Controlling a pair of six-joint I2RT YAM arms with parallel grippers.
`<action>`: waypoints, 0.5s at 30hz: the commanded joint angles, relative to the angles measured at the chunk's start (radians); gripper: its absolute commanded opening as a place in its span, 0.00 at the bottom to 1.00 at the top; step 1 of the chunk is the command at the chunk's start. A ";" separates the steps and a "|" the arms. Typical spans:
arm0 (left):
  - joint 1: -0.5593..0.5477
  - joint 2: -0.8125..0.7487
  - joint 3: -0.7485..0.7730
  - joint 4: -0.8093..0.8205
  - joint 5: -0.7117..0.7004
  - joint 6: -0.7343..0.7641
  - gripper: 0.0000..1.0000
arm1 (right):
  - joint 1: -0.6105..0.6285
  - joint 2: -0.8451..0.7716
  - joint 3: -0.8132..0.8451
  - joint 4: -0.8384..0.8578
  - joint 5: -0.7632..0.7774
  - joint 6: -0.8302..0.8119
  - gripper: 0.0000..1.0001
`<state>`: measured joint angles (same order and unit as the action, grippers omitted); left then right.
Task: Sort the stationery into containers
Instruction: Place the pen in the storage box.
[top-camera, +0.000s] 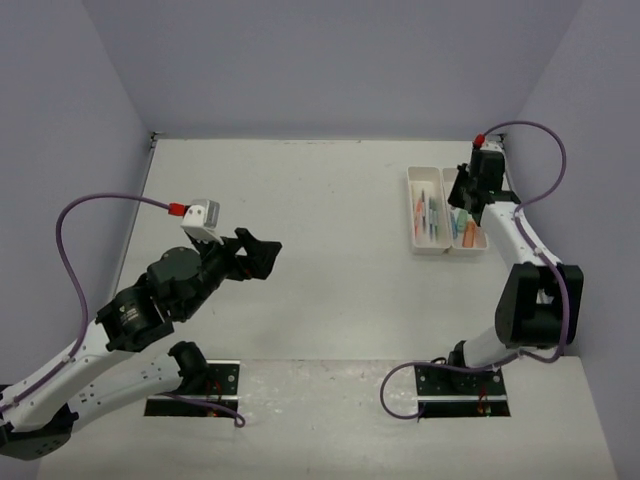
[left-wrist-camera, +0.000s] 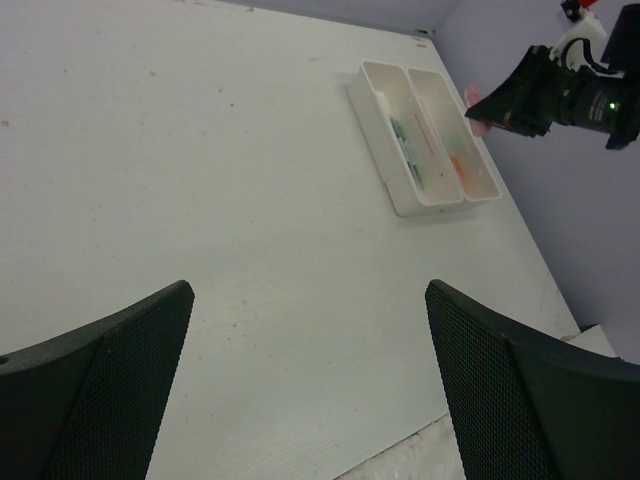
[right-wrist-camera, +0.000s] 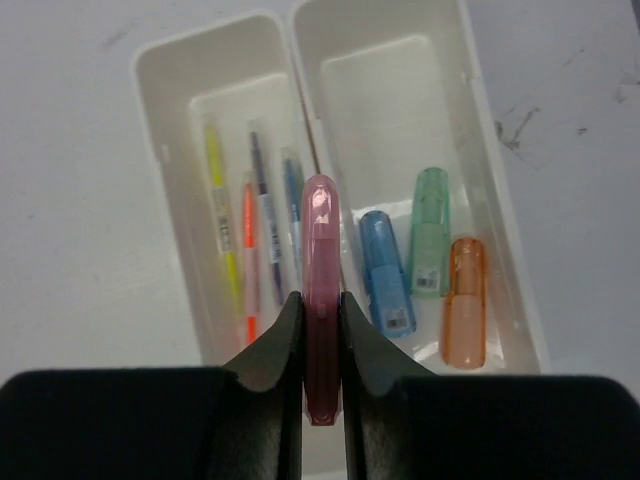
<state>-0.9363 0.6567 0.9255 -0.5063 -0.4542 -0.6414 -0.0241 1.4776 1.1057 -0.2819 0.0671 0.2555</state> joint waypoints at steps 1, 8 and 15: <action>-0.001 -0.066 -0.030 -0.091 0.017 0.048 1.00 | -0.050 0.142 0.120 -0.023 0.117 -0.074 0.00; -0.001 -0.090 -0.050 -0.165 -0.003 0.071 1.00 | -0.072 0.261 0.197 -0.043 0.180 -0.079 0.14; -0.001 -0.084 -0.078 -0.140 -0.096 0.079 1.00 | -0.074 0.283 0.246 -0.129 0.138 -0.050 0.51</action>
<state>-0.9363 0.5653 0.8559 -0.6445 -0.4678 -0.5951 -0.0933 1.7649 1.2930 -0.3635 0.1963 0.1972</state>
